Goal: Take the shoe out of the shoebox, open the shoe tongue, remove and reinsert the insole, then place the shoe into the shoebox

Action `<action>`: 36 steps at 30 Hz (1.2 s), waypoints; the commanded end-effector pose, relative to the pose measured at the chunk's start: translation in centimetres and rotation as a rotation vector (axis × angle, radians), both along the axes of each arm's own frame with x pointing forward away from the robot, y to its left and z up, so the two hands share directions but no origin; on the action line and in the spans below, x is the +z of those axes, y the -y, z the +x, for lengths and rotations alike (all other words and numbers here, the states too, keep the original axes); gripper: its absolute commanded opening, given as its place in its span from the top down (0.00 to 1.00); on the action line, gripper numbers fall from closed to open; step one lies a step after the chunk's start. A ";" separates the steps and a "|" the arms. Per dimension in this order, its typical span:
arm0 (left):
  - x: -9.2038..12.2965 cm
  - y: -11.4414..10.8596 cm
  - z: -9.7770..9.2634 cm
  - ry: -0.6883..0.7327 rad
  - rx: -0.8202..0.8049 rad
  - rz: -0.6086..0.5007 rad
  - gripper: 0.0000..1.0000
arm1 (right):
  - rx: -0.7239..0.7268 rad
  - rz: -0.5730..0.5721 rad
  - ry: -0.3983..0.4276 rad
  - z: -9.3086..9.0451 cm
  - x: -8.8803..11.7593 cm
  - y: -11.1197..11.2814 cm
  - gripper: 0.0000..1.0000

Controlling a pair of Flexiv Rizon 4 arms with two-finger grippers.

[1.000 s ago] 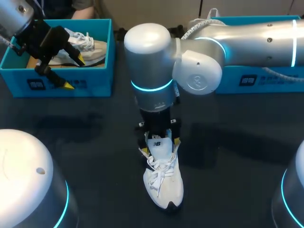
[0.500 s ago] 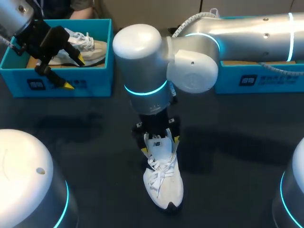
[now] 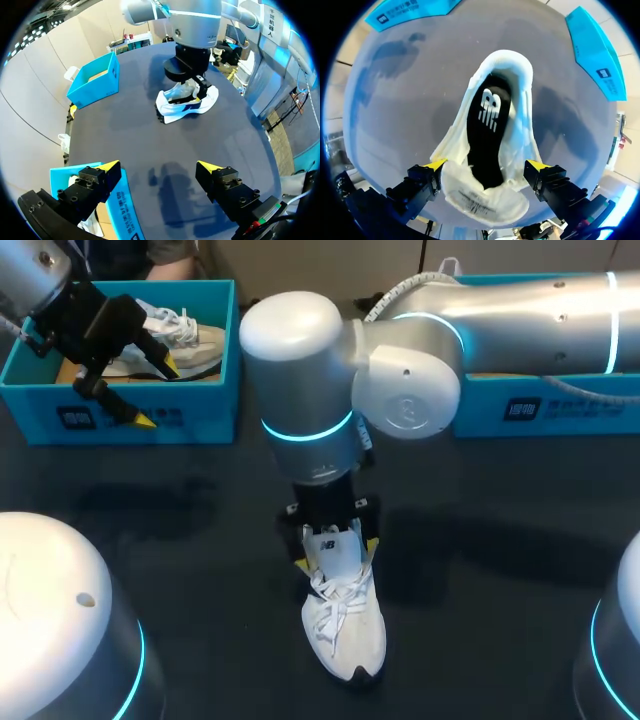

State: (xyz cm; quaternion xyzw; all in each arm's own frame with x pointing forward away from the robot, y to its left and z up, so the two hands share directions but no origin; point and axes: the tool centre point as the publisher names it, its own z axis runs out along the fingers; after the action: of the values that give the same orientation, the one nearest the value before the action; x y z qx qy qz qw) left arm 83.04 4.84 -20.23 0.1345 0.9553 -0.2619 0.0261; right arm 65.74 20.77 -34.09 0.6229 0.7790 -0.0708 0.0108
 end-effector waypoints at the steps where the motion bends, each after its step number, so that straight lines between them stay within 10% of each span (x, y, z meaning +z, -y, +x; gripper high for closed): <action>1: 0.0 0.0 0.0 0.001 0.000 0.003 0.00 | -0.012 -0.031 0.016 -1.2 1.2 -0.7 0.00; 36: 0.0 0.0 0.0 0.001 0.000 0.003 0.00 | -0.186 -0.027 0.004 -11.3 4.1 -0.5 0.00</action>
State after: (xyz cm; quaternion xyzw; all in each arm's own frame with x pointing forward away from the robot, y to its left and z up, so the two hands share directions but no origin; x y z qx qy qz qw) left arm 83.04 4.84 -20.23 0.1345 0.9553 -0.2619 0.0261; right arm 55.80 20.61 -30.10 0.6628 0.7436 -0.0884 -0.0050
